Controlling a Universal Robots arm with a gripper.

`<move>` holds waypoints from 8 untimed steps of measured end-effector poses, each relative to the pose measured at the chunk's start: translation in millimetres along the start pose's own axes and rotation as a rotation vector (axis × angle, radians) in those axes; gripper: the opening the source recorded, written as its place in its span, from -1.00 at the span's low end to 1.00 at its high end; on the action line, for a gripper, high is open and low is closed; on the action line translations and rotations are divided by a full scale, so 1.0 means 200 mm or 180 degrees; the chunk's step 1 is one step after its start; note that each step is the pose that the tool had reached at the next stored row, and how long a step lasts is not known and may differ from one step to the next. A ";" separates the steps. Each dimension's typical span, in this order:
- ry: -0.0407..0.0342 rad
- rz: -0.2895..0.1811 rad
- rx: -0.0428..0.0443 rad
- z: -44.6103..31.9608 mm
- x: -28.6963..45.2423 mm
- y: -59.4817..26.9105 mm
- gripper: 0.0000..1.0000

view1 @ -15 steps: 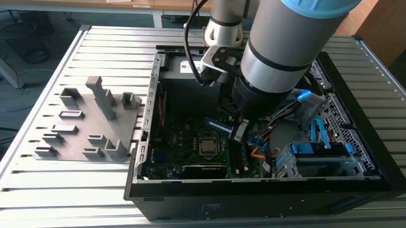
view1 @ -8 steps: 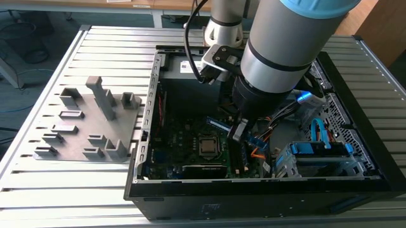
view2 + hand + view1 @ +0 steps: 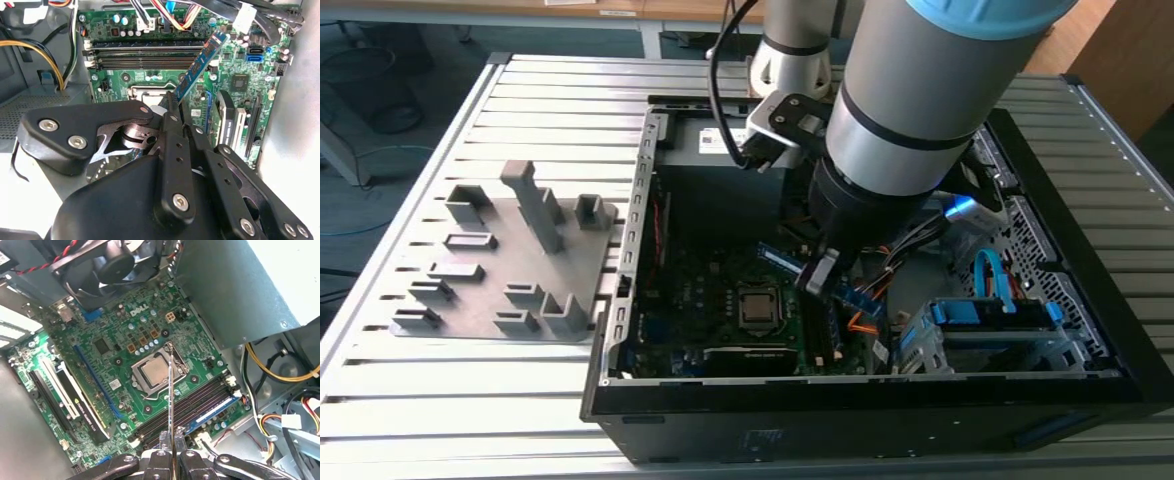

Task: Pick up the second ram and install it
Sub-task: 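Insert the second ram into the second slot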

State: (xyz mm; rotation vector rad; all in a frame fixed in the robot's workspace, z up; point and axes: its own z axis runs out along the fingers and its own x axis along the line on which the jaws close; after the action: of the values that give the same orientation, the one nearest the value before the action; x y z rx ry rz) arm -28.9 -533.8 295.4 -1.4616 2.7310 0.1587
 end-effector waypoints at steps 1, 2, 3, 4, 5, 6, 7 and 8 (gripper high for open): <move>-0.0002 0.0027 0.0002 0.000 0.000 0.000 -0.73; -0.0004 0.0053 0.0004 0.000 0.000 0.000 -0.73; -0.0005 0.0078 0.0007 0.000 0.000 0.000 -0.73; -0.0007 0.0101 0.0008 0.000 0.000 0.000 -0.73; -0.0009 0.0122 0.0010 0.000 0.000 0.000 -0.73; -0.0010 0.0143 0.0012 0.000 0.000 0.000 -0.73; -0.0012 0.0165 0.0014 0.000 0.000 0.000 -0.73; -0.0013 0.0186 0.0016 0.000 0.000 0.000 -0.73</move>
State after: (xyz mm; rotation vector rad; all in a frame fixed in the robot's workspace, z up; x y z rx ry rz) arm -28.9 -533.8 295.3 -1.3794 2.7702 0.1567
